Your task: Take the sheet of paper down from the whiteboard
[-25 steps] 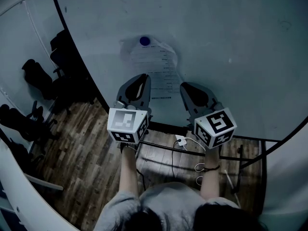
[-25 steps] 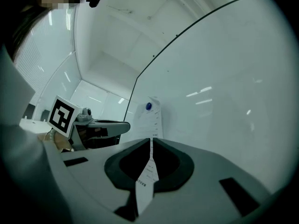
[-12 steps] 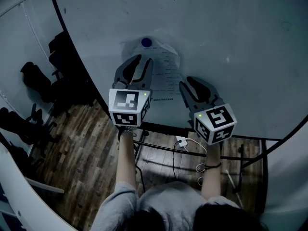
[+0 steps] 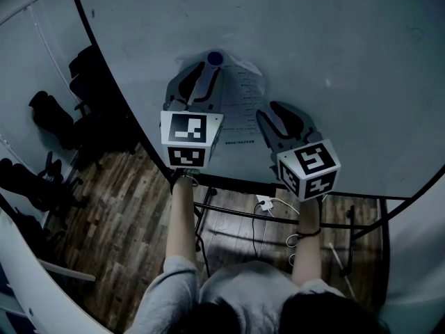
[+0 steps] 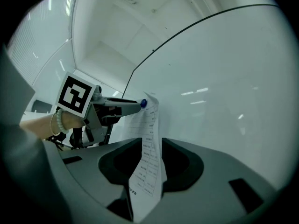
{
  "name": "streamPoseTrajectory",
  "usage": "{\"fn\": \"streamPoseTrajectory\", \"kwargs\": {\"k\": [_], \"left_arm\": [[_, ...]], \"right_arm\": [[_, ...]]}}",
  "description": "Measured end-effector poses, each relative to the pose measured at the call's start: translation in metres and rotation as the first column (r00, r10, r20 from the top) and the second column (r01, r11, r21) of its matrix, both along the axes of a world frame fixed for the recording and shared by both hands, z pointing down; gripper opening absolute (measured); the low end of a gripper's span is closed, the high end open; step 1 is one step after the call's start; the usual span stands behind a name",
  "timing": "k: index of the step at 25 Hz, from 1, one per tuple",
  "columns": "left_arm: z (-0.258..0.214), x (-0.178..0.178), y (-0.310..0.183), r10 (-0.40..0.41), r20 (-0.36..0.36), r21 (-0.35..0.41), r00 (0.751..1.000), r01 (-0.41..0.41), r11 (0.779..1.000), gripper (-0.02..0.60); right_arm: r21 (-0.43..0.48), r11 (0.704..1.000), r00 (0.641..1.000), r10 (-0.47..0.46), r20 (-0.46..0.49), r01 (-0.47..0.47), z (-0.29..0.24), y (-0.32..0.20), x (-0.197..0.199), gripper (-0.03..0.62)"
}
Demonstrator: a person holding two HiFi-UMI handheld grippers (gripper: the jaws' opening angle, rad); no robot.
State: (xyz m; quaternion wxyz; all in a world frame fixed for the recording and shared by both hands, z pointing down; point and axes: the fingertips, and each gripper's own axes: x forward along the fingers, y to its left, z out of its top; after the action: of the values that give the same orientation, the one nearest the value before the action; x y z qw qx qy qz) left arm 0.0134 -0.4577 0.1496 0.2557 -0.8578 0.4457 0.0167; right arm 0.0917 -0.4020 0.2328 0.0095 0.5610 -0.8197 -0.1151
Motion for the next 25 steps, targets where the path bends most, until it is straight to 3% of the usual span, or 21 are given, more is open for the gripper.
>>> {"fn": "streamPoseTrajectory", "kwargs": {"k": [11,18,21,25], "left_arm": [[-0.008,0.011,-0.008,0.008,0.047,0.045,0.999,-0.01,0.999,0.126],[-0.012,0.009,-0.006,0.026,-0.008,0.094,1.0,-0.025,0.995,0.126],[-0.012,0.008,-0.007,0.03,-0.029,0.101,0.999,-0.027,0.995,0.124],[-0.012,0.007,-0.008,0.032,-0.022,0.106,0.999,-0.03,0.994,0.124]], "right_arm": [[-0.031,0.996,0.996,0.078,-0.048,-0.079,0.001,-0.016,-0.006,0.11],[-0.027,0.989,0.988,0.142,-0.053,-0.144,-0.001,-0.024,-0.006,0.107],[-0.014,0.984,0.984,0.175,-0.044,-0.175,-0.003,-0.026,-0.001,0.038],[-0.012,0.982,0.981,0.19,-0.035,-0.19,-0.004,-0.027,0.003,0.003]]}}
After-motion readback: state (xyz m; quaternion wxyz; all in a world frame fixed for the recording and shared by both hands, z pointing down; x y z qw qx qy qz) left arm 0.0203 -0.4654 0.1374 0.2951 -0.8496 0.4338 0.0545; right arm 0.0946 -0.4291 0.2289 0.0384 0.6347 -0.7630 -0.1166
